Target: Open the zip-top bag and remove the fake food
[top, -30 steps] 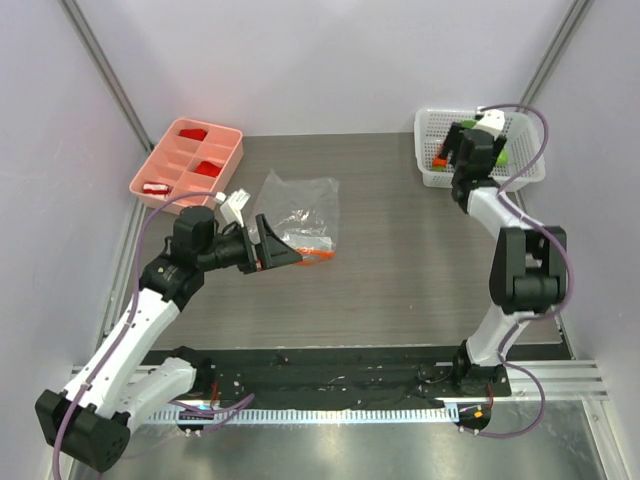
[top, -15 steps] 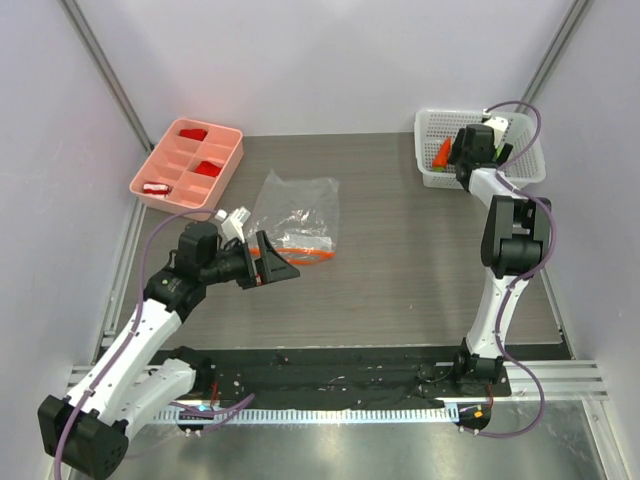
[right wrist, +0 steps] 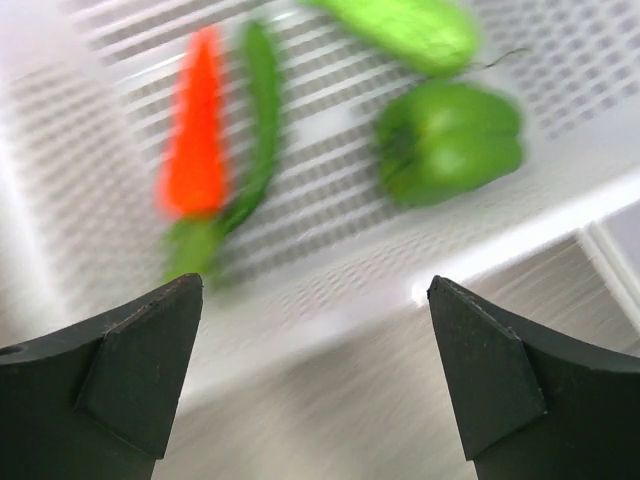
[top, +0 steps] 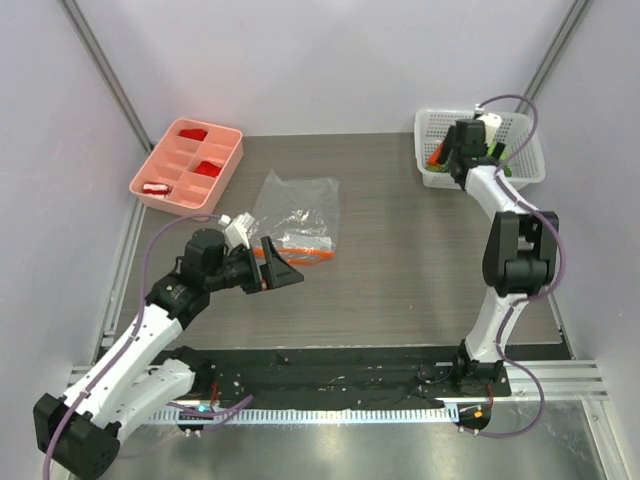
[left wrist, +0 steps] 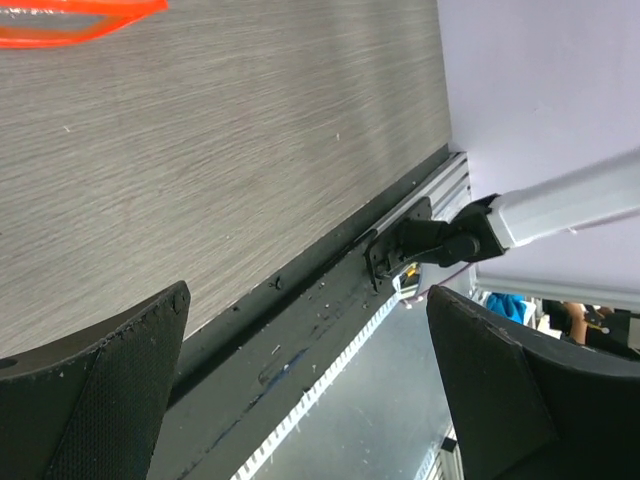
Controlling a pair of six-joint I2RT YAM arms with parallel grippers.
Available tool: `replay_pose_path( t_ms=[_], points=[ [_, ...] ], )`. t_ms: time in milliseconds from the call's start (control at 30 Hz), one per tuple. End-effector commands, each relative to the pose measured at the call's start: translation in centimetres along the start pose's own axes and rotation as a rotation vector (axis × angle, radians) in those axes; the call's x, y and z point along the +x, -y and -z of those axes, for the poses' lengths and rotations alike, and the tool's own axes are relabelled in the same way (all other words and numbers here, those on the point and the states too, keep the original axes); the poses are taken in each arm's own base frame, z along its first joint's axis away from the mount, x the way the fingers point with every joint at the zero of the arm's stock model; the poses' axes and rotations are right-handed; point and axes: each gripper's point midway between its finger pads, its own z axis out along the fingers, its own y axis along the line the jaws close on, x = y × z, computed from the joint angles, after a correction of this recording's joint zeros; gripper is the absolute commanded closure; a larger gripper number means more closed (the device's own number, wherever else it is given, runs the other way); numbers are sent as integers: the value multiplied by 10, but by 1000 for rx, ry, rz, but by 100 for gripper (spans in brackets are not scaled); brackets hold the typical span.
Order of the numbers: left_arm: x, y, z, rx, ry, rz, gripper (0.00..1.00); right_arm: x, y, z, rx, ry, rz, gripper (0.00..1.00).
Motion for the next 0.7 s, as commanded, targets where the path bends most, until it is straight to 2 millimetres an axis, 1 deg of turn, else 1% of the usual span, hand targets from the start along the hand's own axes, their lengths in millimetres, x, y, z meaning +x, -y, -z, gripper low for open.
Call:
replay_pose_path(
  t_ms=[0, 33, 67, 100, 133, 167, 200, 233, 267, 300, 333, 367, 400, 433, 467, 500, 533, 567, 600, 667],
  points=[
    [7, 3, -23, -10, 25, 5, 0, -11, -94, 132, -293, 66, -17, 0],
    [11, 5, -27, -13, 25, -9, 0, 3, -99, 152, -346, 42, -8, 0],
    [18, 7, -31, -31, 26, -32, 0, 12, -106, 167, -379, 24, -36, 0],
    [22, 9, -34, -38, 32, -48, 0, 31, -119, 188, -419, -9, -21, 0],
    [25, 12, -36, -35, 39, -61, 0, 57, -116, 194, -419, -57, -11, 0],
    [28, 15, -37, -33, 49, -71, 0, 61, -120, 214, -474, -72, -40, 0],
    [36, 20, -40, -25, 49, -96, 0, 74, -120, 222, -489, -101, -43, 1],
    [39, 23, -41, -16, 51, -103, 0, 102, -118, 233, -502, -150, -29, 0],
    [40, 30, -43, 6, 65, -117, 0, 106, -117, 248, -549, -167, -40, 0],
    [46, 37, -44, 23, 68, -140, 0, 118, -111, 255, -556, -195, -32, 0],
    [49, 39, -45, 28, 75, -162, 0, 142, -103, 260, -554, -230, -11, 0],
    [49, 46, -46, 56, 89, -177, 0, 141, -101, 277, -618, -230, -27, 0],
    [54, 44, -48, 49, 104, -191, 0, 144, -103, 285, -664, -219, -35, 0],
    [55, 44, -49, 60, 112, -199, 0, 171, -95, 289, -680, -246, -7, 0],
    [52, 51, -49, 96, 142, -201, 0, 159, -94, 302, -740, -183, -49, 0],
    [56, 45, -51, 91, 145, -201, 0, 181, -84, 300, -738, -205, -34, 0],
    [54, 47, -50, 110, 161, -200, 0, 182, -80, 304, -752, -191, -50, 0],
    [51, 52, -48, 132, 182, -205, 0, 174, -73, 310, -765, -158, -84, 0],
    [48, 54, -46, 139, 193, -210, 0, 176, -67, 312, -766, -156, -100, 0],
    [34, 69, -34, 171, 247, -251, 0, 166, -62, 325, -805, -136, -99, 0]
  ],
)
